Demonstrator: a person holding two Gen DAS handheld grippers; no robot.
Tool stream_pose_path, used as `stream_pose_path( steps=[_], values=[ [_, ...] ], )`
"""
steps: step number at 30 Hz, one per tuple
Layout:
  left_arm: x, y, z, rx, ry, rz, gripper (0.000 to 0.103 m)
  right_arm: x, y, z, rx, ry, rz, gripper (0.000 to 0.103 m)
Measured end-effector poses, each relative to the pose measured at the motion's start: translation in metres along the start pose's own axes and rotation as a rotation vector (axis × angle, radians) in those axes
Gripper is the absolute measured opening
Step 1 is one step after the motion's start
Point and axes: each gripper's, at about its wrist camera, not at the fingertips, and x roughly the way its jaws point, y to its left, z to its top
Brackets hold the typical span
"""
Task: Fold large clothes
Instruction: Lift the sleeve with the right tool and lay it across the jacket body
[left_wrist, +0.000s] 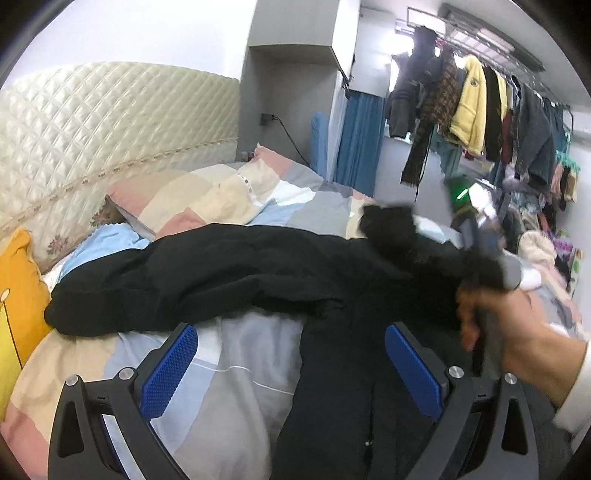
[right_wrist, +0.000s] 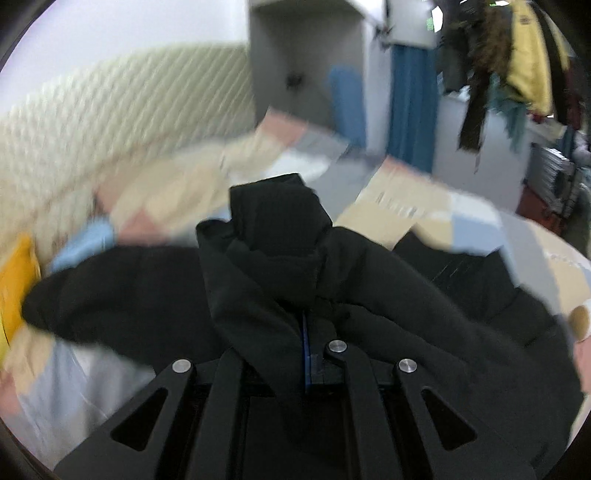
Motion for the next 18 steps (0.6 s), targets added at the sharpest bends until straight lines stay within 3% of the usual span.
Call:
stream_pose_path(
  steps=[4,6,13,16,17,18],
  values=[
    [0.006,-0.001,-0.001,0.003,0.010,-0.018,0.102,0.044,0.016,-0.044,-0.039,0.116,-0.012,0.006],
    [0.009,-0.002,-0.003,0.000,0.017,-0.023,0.102,0.056,0.021,-0.055,-0.059,0.123,-0.042,0.006],
    [0.017,-0.005,-0.007,-0.002,0.044,-0.029,0.102,0.052,0.023,-0.046,-0.022,0.117,-0.052,0.009],
    [0.016,-0.004,-0.007,-0.010,0.049,-0.045,0.102,0.040,0.024,-0.040,-0.009,0.142,-0.033,0.014],
    [0.015,-0.004,-0.008,-0.012,0.054,-0.047,0.102,0.035,0.025,-0.037,-0.010,0.144,-0.027,0.019],
    [0.014,-0.004,-0.008,-0.014,0.056,-0.051,0.102,0.029,0.025,-0.034,-0.010,0.145,-0.020,0.032]
  ],
)
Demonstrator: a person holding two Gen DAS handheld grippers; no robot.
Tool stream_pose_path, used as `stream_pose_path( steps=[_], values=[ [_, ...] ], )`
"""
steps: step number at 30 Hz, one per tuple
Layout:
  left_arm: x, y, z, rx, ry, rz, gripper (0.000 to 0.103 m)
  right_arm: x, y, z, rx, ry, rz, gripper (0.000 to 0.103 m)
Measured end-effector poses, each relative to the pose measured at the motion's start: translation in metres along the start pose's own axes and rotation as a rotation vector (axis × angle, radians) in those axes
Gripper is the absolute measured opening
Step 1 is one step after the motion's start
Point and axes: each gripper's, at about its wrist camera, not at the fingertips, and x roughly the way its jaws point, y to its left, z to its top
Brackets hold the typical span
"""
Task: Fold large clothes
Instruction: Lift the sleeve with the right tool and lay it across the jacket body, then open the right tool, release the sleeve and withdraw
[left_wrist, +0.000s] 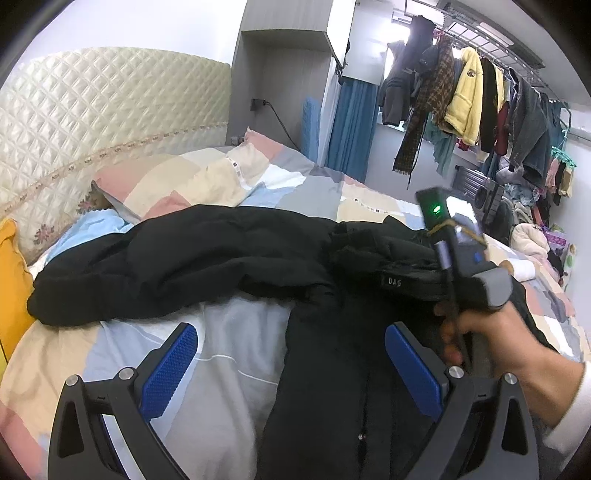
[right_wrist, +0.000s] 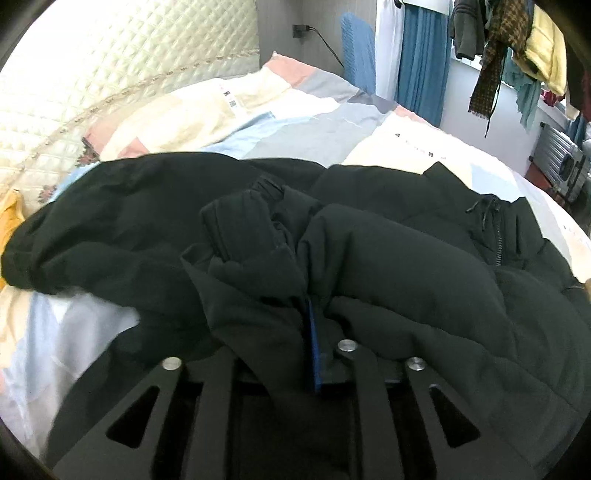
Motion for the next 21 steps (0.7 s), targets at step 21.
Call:
stream_pose_path(
  steps=[21],
  values=[
    [-0.072,-0.023,0.000,0.046,-0.130,-0.066,0.102,-0.233,-0.057,-0.019,0.105,-0.357,-0.095,0.066]
  ],
)
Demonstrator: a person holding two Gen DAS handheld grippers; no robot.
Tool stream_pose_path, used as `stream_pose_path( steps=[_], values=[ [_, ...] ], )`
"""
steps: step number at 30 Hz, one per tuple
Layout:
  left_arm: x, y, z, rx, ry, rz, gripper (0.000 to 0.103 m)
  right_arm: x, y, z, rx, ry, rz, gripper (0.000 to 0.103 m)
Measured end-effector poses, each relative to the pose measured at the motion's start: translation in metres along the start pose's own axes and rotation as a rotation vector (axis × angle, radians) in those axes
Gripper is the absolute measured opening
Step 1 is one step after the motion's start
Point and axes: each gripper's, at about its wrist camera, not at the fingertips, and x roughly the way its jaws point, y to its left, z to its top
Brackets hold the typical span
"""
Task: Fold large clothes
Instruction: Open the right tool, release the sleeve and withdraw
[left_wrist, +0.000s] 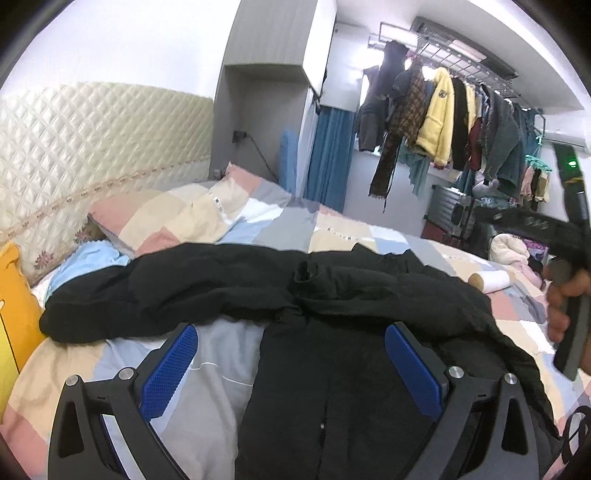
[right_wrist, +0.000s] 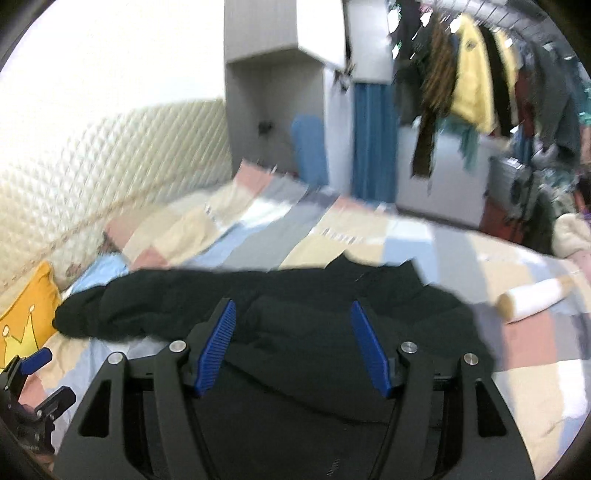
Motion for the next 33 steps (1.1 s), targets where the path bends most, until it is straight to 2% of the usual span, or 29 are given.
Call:
stream_pose_path(
  steps=[6,12,16,23,26,33],
  values=[
    [-0.025,-0.017,-0.001,0.030,-0.035,-0.028,0.102,-0.067,-0.027,0.000,0.046,-0.074,-0.059,0.066],
    [-0.039,-0.043,-0.007,0.111,-0.061,-0.038,0.102,-0.138,-0.052,-0.028,0.084,-0.140,-0.090,0.066],
    [-0.044,-0.054,-0.011,0.131,-0.067,-0.049,0.102,-0.170,-0.058,-0.049,0.066,-0.133,-0.154,0.066],
    [-0.038,-0.061,-0.015,0.120,-0.044,-0.053,0.102,-0.205,-0.072,-0.090,0.152,-0.128,-0.137,0.067],
    [-0.034,-0.061,-0.017,0.115,-0.028,-0.057,0.102,-0.211,-0.074,-0.106,0.183,-0.120,-0.130,0.070],
    [-0.030,-0.060,-0.018,0.087,-0.003,-0.073,0.102,-0.214,-0.064,-0.150,0.181,-0.085,-0.095,0.071]
  ],
)
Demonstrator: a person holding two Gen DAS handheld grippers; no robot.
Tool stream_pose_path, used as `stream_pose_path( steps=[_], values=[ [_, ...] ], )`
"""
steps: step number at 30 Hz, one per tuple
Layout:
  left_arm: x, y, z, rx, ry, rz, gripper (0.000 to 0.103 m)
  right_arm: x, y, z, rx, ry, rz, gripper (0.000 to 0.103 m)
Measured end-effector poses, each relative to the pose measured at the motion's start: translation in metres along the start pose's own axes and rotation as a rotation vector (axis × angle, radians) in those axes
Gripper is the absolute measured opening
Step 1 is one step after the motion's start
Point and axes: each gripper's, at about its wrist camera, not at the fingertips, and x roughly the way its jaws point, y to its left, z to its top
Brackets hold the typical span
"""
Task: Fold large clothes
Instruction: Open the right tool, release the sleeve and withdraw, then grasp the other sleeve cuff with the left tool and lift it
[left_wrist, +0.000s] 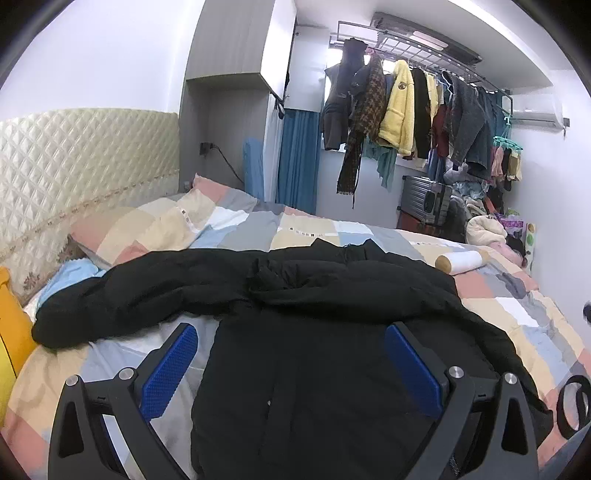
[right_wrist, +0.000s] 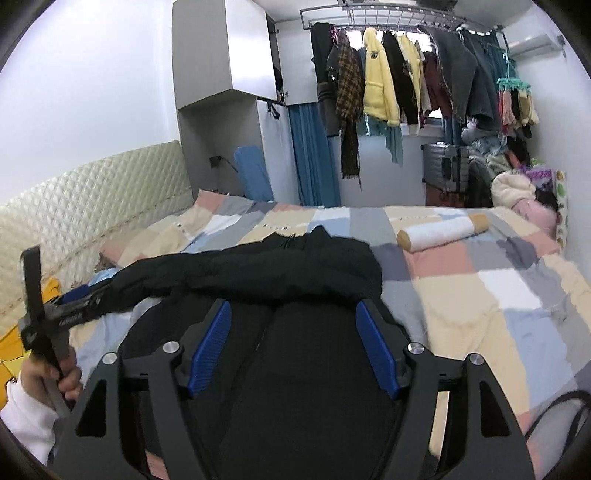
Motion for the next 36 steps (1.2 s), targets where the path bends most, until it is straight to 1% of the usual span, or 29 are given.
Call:
stream_pose_path(
  steps=[3,6,10,11,14,16,19,22,25,27,28,31,32,33,34,36],
  values=[
    [0.003,0.002,0.000,-0.014,0.010,-0.008,0.102,-0.005,-0.003,-0.016,0.029,0.002,0.017,0.075],
    [0.006,0.003,-0.001,-0.022,0.019,-0.017,0.102,-0.008,-0.003,-0.030,0.040,0.011,0.017,0.076],
    [0.014,0.006,-0.002,-0.037,0.039,-0.027,0.102,-0.012,0.000,-0.050,0.041,0.018,-0.006,0.077],
    [0.016,0.007,-0.001,-0.044,0.048,-0.032,0.102,-0.013,0.001,-0.052,0.037,0.014,-0.015,0.080],
    [0.025,0.014,0.006,-0.065,0.075,-0.055,0.102,-0.013,-0.001,-0.051,0.033,0.001,-0.031,0.081],
    [0.029,0.022,0.014,-0.071,0.088,-0.046,0.102,-0.010,-0.005,-0.053,0.042,0.010,-0.026,0.081],
    [0.035,0.045,0.029,-0.093,0.110,-0.029,0.102,-0.006,-0.009,-0.056,0.038,0.019,-0.048,0.082],
    [0.045,0.085,0.046,-0.151,0.153,-0.018,0.102,-0.002,-0.014,-0.057,0.054,0.030,-0.055,0.082],
    [0.058,0.137,0.060,-0.200,0.199,0.023,0.102,-0.001,-0.017,-0.057,0.070,0.031,-0.061,0.084],
    [0.065,0.179,0.063,-0.273,0.223,0.043,0.102,-0.001,-0.016,-0.058,0.067,0.031,-0.065,0.084],
    [0.070,0.208,0.062,-0.335,0.238,0.049,0.102,0.000,-0.015,-0.058,0.063,0.032,-0.070,0.085],
    [0.082,0.270,0.047,-0.477,0.273,0.059,0.102,0.005,-0.011,-0.059,0.053,0.035,-0.090,0.090],
    [0.086,0.291,0.037,-0.527,0.281,0.065,0.102,0.007,-0.010,-0.059,0.050,0.039,-0.098,0.095],
    [0.089,0.308,0.028,-0.571,0.286,0.069,0.101,0.010,-0.009,-0.059,0.051,0.047,-0.103,0.103],
    [0.093,0.329,0.015,-0.627,0.290,0.067,0.101,0.013,-0.008,-0.059,0.055,0.053,-0.105,0.103],
    [0.100,0.355,-0.008,-0.696,0.299,0.057,0.099,0.018,-0.008,-0.059,0.063,0.073,-0.107,0.103]
  ],
)
